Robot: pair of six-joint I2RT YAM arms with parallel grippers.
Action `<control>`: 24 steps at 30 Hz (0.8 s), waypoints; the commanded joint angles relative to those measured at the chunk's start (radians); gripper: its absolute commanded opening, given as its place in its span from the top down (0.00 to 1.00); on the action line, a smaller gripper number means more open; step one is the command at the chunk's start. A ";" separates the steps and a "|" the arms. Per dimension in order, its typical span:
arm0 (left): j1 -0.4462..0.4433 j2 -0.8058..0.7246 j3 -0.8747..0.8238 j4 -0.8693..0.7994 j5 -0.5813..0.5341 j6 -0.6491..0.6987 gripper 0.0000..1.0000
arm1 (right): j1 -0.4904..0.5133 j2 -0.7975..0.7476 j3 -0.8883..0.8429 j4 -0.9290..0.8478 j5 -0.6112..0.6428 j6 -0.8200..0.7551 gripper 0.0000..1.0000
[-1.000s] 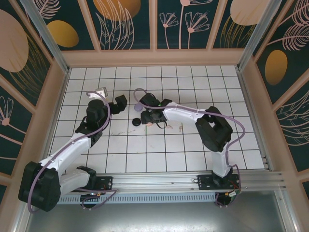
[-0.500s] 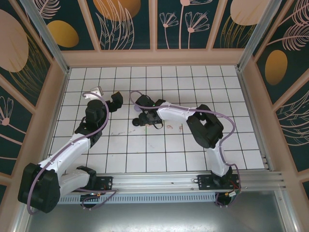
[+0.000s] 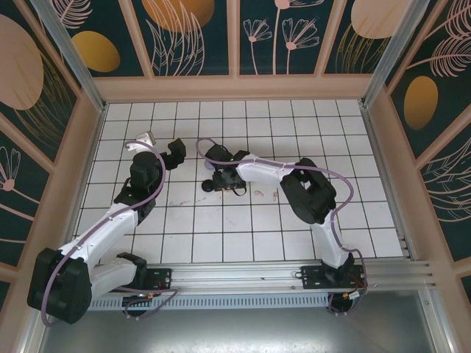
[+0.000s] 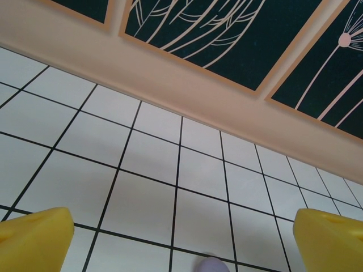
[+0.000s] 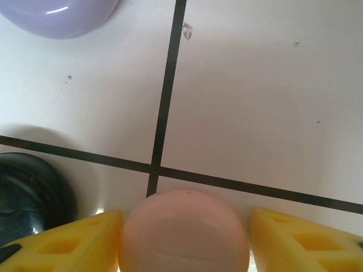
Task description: Insert the wireless bluetooth earbuds into the charging case
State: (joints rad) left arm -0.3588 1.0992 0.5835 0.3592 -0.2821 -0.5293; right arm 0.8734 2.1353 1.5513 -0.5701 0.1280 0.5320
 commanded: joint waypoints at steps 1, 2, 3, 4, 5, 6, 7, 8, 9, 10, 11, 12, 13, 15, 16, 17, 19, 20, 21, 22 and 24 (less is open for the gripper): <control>0.007 0.006 0.024 0.006 -0.015 -0.024 0.01 | 0.013 0.037 0.018 -0.024 -0.009 0.017 0.45; 0.007 0.007 0.027 0.002 -0.017 -0.027 0.01 | 0.015 0.035 0.017 -0.024 -0.008 0.019 0.47; 0.007 0.011 0.030 -0.001 -0.018 -0.032 0.01 | 0.016 0.033 0.016 -0.024 -0.007 0.020 0.50; 0.007 0.014 0.034 -0.005 -0.016 -0.033 0.01 | 0.018 0.030 0.015 -0.025 -0.005 0.021 0.52; 0.007 0.017 0.039 -0.011 -0.013 -0.036 0.01 | 0.018 0.022 0.011 -0.023 -0.003 0.023 0.54; 0.007 0.021 0.042 -0.012 -0.003 -0.035 0.01 | 0.017 0.013 0.006 -0.019 0.000 0.026 0.56; 0.007 0.023 0.044 -0.011 0.009 -0.034 0.01 | 0.018 0.001 0.001 -0.018 0.002 0.028 0.57; 0.007 0.025 0.043 -0.007 0.024 -0.031 0.01 | 0.018 -0.013 -0.004 -0.016 0.009 0.029 0.58; 0.007 0.025 0.042 0.000 0.046 -0.023 0.01 | 0.017 -0.031 -0.012 -0.016 0.018 0.032 0.59; 0.007 0.025 0.039 0.010 0.067 -0.015 0.01 | 0.015 -0.049 -0.020 -0.014 0.024 0.035 0.59; 0.007 0.024 0.035 0.026 0.097 -0.006 0.01 | 0.009 -0.075 -0.032 -0.010 0.030 0.038 0.59; 0.007 0.021 0.028 0.046 0.128 0.003 0.01 | 0.003 -0.102 -0.046 -0.005 0.031 0.043 0.59; 0.007 0.017 0.018 0.070 0.159 0.010 0.01 | -0.004 -0.127 -0.058 0.001 0.032 0.047 0.59; 0.007 0.013 -0.009 0.133 0.244 0.021 0.01 | -0.028 -0.190 -0.089 0.015 0.032 0.063 0.59; 0.007 0.013 -0.019 0.162 0.283 0.023 0.01 | -0.041 -0.217 -0.103 0.026 0.028 0.070 0.59; 0.007 0.016 -0.029 0.194 0.335 0.022 0.01 | -0.057 -0.251 -0.117 0.038 0.022 0.080 0.59; 0.007 0.029 -0.051 0.264 0.436 0.015 0.01 | -0.090 -0.312 -0.141 0.061 0.008 0.097 0.60; 0.007 0.040 -0.063 0.309 0.491 0.002 0.01 | -0.108 -0.344 -0.150 0.075 -0.005 0.110 0.60; 0.006 0.055 -0.073 0.350 0.550 -0.012 0.02 | -0.126 -0.373 -0.154 0.087 -0.016 0.123 0.61; 0.005 0.070 -0.081 0.391 0.591 -0.027 0.02 | -0.141 -0.395 -0.157 0.097 -0.023 0.137 0.61; 0.004 0.108 -0.097 0.486 0.684 -0.064 0.03 | -0.171 -0.442 -0.157 0.123 -0.042 0.172 0.61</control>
State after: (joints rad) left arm -0.3588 1.1671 0.5148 0.6495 0.1921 -0.5472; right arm 0.7315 1.7668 1.4086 -0.5087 0.1146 0.6365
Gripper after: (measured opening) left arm 0.976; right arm 0.463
